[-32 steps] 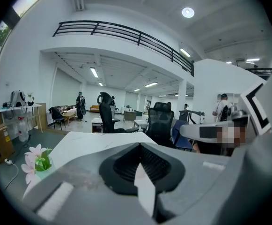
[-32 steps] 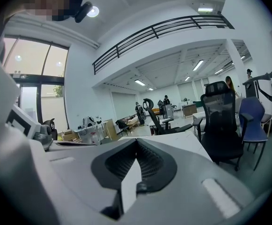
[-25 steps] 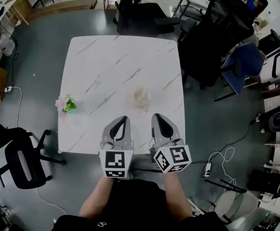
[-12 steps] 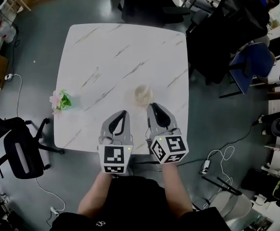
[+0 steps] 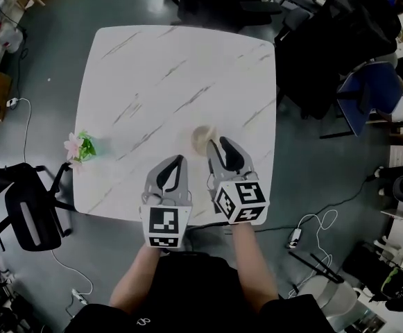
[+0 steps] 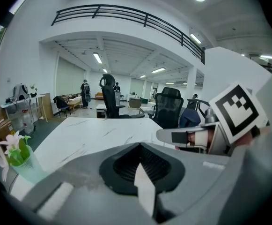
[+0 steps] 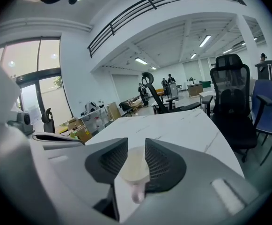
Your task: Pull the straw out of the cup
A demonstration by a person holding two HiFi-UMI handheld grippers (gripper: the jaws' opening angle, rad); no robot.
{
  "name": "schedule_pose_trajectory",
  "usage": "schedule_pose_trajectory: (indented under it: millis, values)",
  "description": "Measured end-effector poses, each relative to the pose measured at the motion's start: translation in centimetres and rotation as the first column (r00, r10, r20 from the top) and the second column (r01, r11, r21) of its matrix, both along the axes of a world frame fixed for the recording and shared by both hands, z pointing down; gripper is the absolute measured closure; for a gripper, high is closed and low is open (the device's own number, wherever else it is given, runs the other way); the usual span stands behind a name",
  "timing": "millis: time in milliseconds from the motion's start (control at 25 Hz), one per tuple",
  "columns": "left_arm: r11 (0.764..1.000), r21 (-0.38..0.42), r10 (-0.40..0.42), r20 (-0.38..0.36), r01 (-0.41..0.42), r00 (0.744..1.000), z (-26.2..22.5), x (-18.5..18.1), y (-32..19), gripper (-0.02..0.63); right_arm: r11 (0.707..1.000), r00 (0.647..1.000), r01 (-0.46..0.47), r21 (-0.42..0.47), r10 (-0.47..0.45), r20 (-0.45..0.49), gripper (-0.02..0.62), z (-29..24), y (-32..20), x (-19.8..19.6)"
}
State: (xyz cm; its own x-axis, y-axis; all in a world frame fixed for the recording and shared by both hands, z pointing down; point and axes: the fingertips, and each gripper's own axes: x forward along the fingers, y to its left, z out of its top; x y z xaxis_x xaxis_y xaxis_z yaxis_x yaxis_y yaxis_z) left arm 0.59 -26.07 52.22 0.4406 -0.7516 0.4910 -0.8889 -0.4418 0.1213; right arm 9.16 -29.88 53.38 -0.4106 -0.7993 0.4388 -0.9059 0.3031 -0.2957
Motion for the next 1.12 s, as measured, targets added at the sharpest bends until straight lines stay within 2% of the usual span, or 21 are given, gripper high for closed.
schedule_pose_trajectory:
  millis: [560, 680, 960, 1120]
  values:
    - [0.998, -0.064, -0.024, 0.012, 0.025, 1.000, 2.5, 0.2, -1.3, 0.606, 0.996, 0.999, 0.051, -0.071, -0.051, -0.002, 0.480, 4.2, -3.3, 0.1]
    - [0.997, -0.070, -0.028, 0.014, 0.029, 1.000, 2.8, 0.0, -1.4, 0.606, 0.996, 0.998, 0.063, -0.063, -0.063, -0.004, 0.484, 4.4, -3.6, -0.2]
    - [0.997, -0.067, -0.029, 0.016, 0.030, 0.999, 2.5, -0.1, -1.3, 0.606, 0.998, 0.998, 0.051, -0.024, -0.052, -0.029, 0.553, 4.0, -3.8, 0.1]
    - [0.998, -0.053, -0.027, 0.014, 0.027, 1.000, 1.8, -0.2, -1.0, 0.605, 0.999, 0.999, 0.046, 0.007, -0.046, -0.023, 0.555, 2.9, -3.5, 0.0]
